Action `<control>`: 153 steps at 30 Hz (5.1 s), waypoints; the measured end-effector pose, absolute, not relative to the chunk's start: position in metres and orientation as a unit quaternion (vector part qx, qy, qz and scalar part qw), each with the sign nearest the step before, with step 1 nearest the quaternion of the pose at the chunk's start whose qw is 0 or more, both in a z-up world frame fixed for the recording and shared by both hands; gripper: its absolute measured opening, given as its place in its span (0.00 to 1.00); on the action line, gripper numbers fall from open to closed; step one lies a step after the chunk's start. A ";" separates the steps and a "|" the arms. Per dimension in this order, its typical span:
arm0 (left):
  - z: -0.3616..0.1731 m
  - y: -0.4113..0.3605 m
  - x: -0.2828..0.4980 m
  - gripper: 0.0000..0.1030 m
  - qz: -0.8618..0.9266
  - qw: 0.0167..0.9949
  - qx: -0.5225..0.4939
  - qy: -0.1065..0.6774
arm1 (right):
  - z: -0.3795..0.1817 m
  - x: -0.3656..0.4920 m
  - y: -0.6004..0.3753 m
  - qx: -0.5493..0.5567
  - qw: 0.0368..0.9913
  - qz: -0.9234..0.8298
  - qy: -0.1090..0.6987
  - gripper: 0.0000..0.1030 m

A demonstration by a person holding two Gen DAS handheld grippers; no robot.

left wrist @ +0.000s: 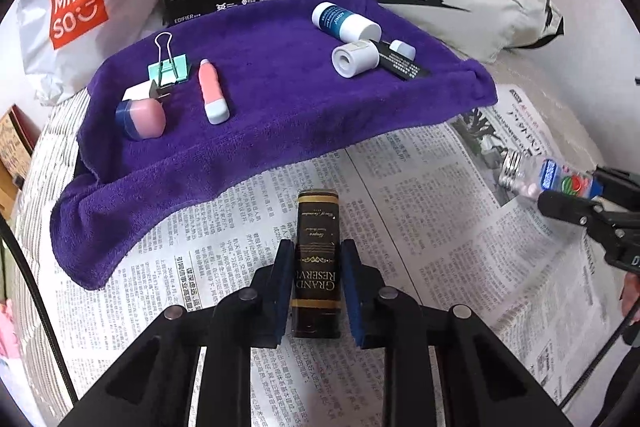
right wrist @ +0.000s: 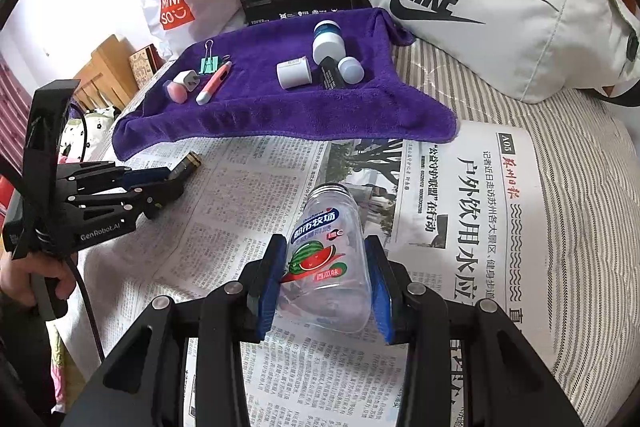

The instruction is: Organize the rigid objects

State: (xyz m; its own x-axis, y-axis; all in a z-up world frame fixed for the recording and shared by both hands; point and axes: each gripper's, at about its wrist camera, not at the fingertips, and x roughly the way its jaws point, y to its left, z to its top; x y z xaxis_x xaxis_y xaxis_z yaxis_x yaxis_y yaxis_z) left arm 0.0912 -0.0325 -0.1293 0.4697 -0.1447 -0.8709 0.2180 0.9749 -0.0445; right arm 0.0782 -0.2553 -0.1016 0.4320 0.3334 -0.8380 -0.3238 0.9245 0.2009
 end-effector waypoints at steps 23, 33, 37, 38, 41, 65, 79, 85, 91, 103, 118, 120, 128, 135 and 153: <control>-0.099 -0.001 0.086 0.22 -0.121 0.866 -0.007 0.485 | -0.103 0.095 -0.226 0.003 0.833 0.231 0.503 0.38; -0.091 0.000 0.086 0.22 -0.123 0.870 -0.016 0.477 | -0.094 0.092 -0.227 0.007 0.834 0.236 0.498 0.38; -0.083 0.002 0.088 0.22 -0.126 0.873 -0.017 0.471 | -0.085 0.092 -0.225 0.006 0.836 0.242 0.492 0.38; -0.080 0.002 0.089 0.22 -0.126 0.874 -0.017 0.469 | -0.081 0.093 -0.224 0.006 0.836 0.246 0.490 0.38; -0.073 0.006 0.094 0.22 -0.129 0.876 -0.022 0.464 | -0.072 0.098 -0.219 0.000 0.837 0.255 0.483 0.38; -0.087 0.028 0.181 0.22 -0.123 0.865 -0.030 0.485 | -0.064 0.233 -0.169 -0.028 0.835 0.272 0.477 0.38; -0.108 0.037 0.203 0.22 -0.119 0.857 -0.042 0.500 | -0.104 0.295 -0.135 -0.052 0.826 0.261 0.496 0.38; -0.110 0.040 0.205 0.22 -0.114 0.855 -0.049 0.503 | -0.110 0.302 -0.130 -0.058 0.826 0.270 0.492 0.38; -0.112 0.039 0.207 0.22 -0.112 0.853 -0.049 0.507 | -0.115 0.312 -0.122 -0.069 0.822 0.282 0.490 0.38; -0.115 0.040 0.209 0.22 -0.107 0.849 -0.046 0.515 | -0.128 0.311 -0.116 -0.089 0.813 0.287 0.498 0.38; -0.121 0.042 0.204 0.22 -0.084 0.845 -0.042 0.527 | -0.124 0.301 -0.124 -0.087 0.805 0.295 0.507 0.41; -0.122 0.044 0.205 0.22 -0.076 0.845 -0.040 0.528 | -0.122 0.299 -0.125 -0.090 0.806 0.294 0.505 0.41; -0.125 0.040 0.213 0.22 -0.068 0.842 -0.026 0.534 | -0.115 0.293 -0.133 -0.086 0.809 0.292 0.503 0.41; -0.126 0.032 0.210 0.23 -0.053 0.848 -0.007 0.528 | -0.108 0.281 -0.139 -0.085 0.812 0.287 0.500 0.41; -0.104 0.022 0.164 0.72 -0.073 0.853 -0.058 0.513 | -0.077 0.211 -0.183 -0.076 0.824 0.252 0.501 0.49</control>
